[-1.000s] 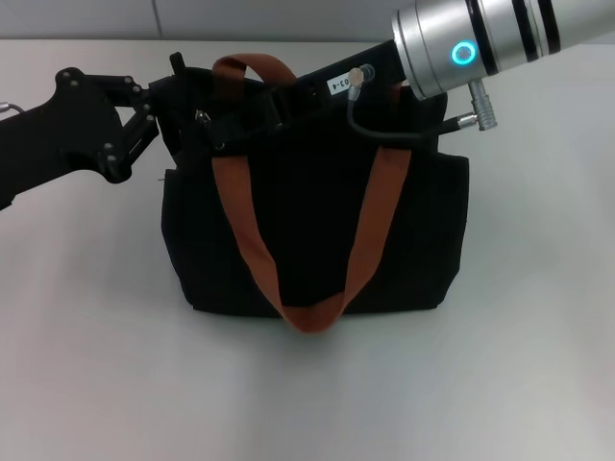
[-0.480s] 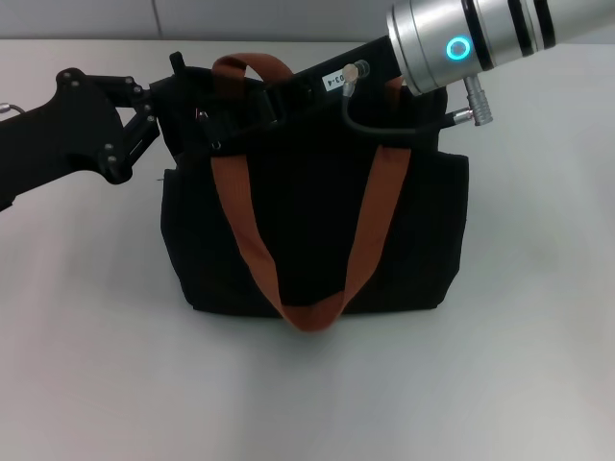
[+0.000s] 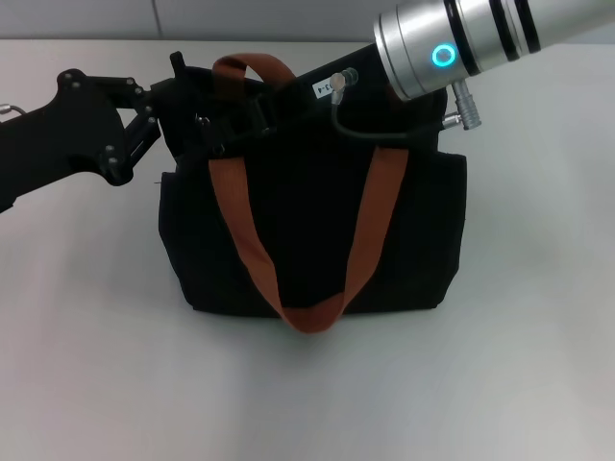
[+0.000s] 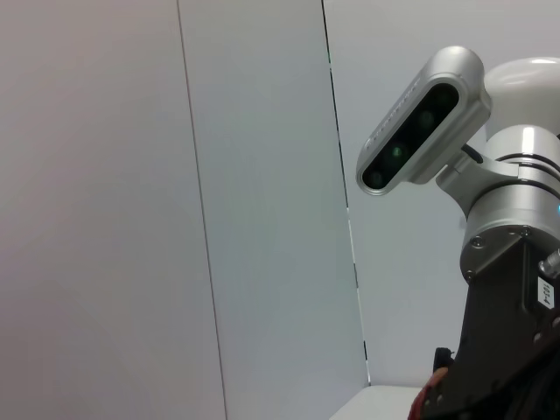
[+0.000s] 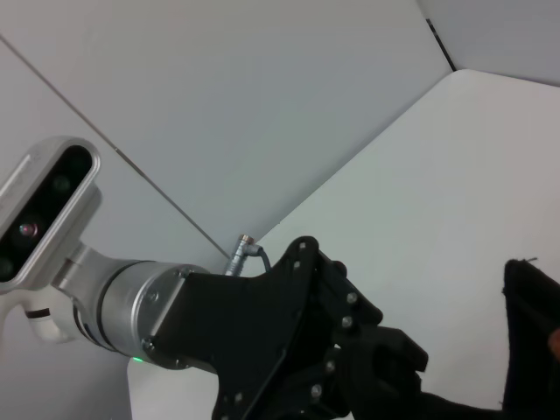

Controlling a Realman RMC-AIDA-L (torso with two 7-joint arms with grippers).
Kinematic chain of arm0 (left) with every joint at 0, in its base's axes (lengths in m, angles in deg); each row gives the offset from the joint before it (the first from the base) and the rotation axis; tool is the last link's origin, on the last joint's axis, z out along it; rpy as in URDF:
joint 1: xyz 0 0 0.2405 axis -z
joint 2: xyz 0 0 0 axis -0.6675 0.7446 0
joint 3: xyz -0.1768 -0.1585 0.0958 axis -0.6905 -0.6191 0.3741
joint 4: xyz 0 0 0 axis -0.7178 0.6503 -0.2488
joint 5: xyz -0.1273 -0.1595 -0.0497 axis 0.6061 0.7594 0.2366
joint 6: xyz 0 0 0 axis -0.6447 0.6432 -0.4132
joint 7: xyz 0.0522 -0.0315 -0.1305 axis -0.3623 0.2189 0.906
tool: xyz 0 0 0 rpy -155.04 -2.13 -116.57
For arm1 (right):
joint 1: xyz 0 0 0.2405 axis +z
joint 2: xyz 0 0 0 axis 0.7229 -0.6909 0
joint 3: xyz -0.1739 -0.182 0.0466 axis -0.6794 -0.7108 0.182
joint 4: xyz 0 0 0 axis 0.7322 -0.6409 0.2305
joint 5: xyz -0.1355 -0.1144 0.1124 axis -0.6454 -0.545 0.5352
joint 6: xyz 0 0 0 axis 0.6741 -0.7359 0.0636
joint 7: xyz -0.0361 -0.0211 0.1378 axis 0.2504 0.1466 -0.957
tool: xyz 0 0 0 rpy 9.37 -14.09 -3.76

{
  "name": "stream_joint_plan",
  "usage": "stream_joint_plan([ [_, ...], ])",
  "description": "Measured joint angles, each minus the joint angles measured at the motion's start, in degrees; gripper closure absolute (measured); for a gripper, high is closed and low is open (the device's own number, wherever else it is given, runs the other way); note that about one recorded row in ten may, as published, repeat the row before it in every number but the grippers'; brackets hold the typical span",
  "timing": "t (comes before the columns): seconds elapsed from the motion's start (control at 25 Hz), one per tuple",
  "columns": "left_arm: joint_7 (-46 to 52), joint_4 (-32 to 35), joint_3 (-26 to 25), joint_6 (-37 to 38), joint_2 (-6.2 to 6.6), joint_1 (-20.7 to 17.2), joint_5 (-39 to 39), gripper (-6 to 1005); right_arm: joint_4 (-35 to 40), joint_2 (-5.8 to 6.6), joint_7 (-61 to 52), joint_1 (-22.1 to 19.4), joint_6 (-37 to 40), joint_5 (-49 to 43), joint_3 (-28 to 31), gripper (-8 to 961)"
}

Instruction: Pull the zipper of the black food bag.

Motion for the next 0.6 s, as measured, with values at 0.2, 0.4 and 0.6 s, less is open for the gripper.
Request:
stream_joint_plan([
  [0.2,-0.1,0.1,0.0,0.0,-0.03,-0.4,0.3,954,1.9,0.01,-0.4,-0.5,0.3,-0.2,-0.3,946],
  [0.4,-0.1,0.1,0.0,0.0,-0.04,-0.5,0.5,953,3.9,0.28,-1.9,-1.1,0.7,-0.9,-0.6,954],
  [0.6,-0.1,0.1,-0.3,0.0,0.05,-1.2,1.2,952,7.0,0.27,-4.1,-2.0,1.9,-3.7,-0.6,954],
])
